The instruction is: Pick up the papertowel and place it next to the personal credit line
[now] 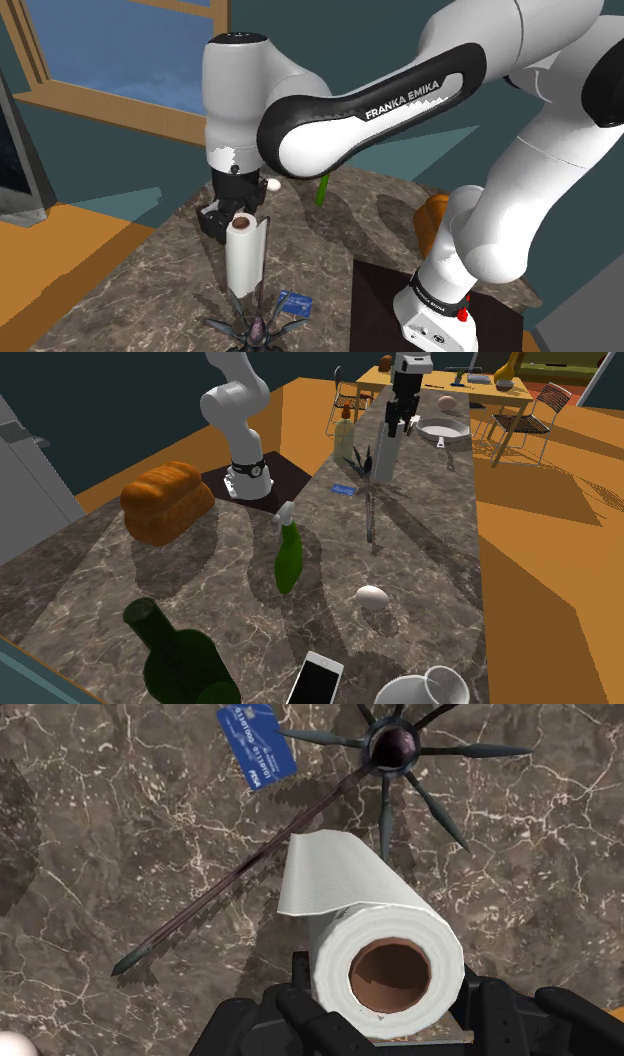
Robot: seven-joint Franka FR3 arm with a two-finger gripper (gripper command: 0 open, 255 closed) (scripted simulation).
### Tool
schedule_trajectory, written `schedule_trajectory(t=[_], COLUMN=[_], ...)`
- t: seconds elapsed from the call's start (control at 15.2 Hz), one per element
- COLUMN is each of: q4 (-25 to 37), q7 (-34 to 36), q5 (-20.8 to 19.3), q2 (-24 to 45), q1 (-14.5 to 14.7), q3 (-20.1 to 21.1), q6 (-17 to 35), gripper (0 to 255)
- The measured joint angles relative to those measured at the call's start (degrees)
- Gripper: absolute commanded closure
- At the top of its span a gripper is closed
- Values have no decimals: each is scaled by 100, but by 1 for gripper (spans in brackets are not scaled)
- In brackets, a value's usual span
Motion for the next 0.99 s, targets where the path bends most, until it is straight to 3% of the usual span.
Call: schedule_trajectory(t=[0.46, 0.86, 0.92, 0.99], q4=[-223, -287, -282, -289], q7=[150, 143, 147, 158], q5=[-166, -161, -164, -166], q2=[282, 260, 265, 286], q1=[-11, -11, -10, -7], q3=[35, 32, 33, 39], q6=[556, 615, 611, 603], gripper=[255, 255, 0, 0])
